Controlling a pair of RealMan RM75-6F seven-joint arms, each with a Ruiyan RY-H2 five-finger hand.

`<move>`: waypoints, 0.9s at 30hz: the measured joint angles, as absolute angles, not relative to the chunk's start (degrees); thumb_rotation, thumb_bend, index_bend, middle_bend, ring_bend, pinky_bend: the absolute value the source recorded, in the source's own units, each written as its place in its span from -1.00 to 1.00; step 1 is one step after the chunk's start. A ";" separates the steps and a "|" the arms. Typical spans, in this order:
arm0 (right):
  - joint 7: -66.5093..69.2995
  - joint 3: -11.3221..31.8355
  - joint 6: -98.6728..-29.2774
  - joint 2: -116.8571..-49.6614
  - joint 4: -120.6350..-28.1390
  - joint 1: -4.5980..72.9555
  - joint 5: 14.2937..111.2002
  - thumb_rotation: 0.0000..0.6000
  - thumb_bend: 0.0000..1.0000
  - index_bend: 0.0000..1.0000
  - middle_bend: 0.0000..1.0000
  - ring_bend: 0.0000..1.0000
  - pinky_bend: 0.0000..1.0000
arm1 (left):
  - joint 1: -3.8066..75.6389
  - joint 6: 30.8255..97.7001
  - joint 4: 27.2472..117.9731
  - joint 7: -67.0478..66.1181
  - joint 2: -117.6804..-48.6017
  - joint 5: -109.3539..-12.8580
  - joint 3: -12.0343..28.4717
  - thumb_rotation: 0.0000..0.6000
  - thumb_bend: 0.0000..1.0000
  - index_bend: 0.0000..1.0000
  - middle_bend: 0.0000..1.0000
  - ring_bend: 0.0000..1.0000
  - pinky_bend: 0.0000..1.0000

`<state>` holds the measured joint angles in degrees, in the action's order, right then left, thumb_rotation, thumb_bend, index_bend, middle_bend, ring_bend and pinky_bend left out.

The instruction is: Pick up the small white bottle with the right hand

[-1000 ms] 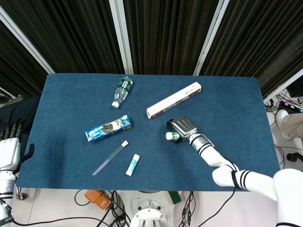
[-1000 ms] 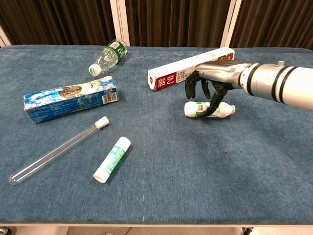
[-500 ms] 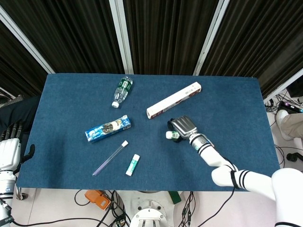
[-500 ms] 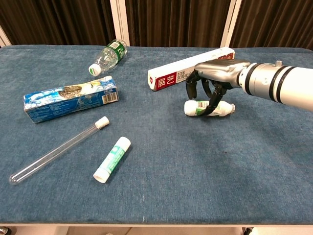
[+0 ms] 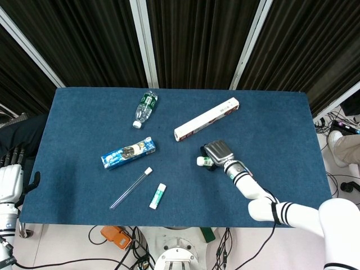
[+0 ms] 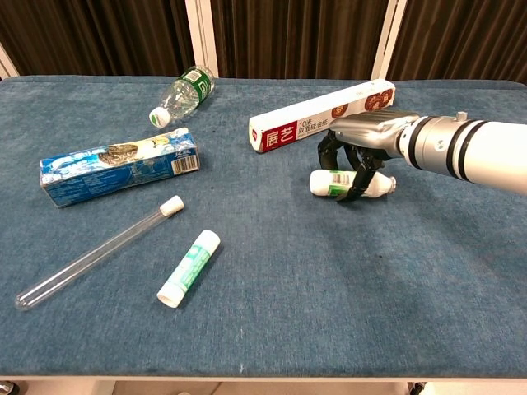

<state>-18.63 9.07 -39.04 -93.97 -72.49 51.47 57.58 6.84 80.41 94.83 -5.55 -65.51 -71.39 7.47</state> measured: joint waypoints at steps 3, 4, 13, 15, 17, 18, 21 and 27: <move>-17.30 9.28 -39.37 -94.35 -71.82 51.51 58.58 1.00 -0.11 0.40 0.17 0.43 0.84 | 6.82 80.42 94.88 -5.48 -65.49 -71.35 7.48 1.00 -0.19 -1.00 -1.00 -1.00 -0.74; -16.94 9.32 -39.53 -94.45 -71.56 51.49 58.86 1.00 -0.09 0.41 0.19 0.45 0.86 | 6.81 80.42 94.90 -5.40 -65.49 -71.28 7.50 1.00 -0.19 -1.00 -1.00 -1.00 -0.74; -11.61 11.19 -42.81 -93.76 -71.68 50.43 61.48 1.00 -0.04 0.46 0.24 0.51 0.92 | 6.64 80.65 95.39 -5.24 -65.32 -70.66 7.78 1.00 -0.19 -1.00 -1.00 -1.00 -0.74; -9.72 12.23 -44.73 -93.18 -72.11 49.87 62.13 1.00 -0.04 0.46 0.25 0.52 0.92 | 6.60 80.77 95.30 -5.16 -65.35 -70.76 7.79 1.00 -0.19 -1.00 -1.00 -1.00 -0.74; -7.78 13.35 -47.05 -92.39 -72.65 49.15 62.92 1.00 -0.04 0.46 0.25 0.52 0.92 | 6.58 80.74 95.27 -5.08 -65.36 -70.71 7.79 1.00 -0.19 -1.00 -1.00 -1.00 -0.74; -6.90 13.86 -48.15 -91.99 -72.94 48.79 63.27 1.00 -0.04 0.48 0.26 0.52 0.92 | 6.57 80.74 95.31 -5.03 -65.34 -70.70 7.79 1.00 -0.19 -1.00 -1.00 -1.00 -0.74; -4.23 15.80 -52.32 -90.62 -73.95 47.38 64.23 1.00 -0.04 0.50 0.27 0.54 0.93 | 6.60 80.67 95.32 -5.09 -65.35 -70.70 7.77 1.00 -0.19 -1.00 -1.00 -1.00 -0.74; 1.14 19.85 -59.79 -86.32 -76.58 43.88 65.40 1.00 -0.04 0.57 0.32 0.59 1.00 | 6.53 80.77 95.50 -5.28 -65.29 -70.72 7.69 1.00 -0.19 -1.00 -1.00 -1.00 -0.74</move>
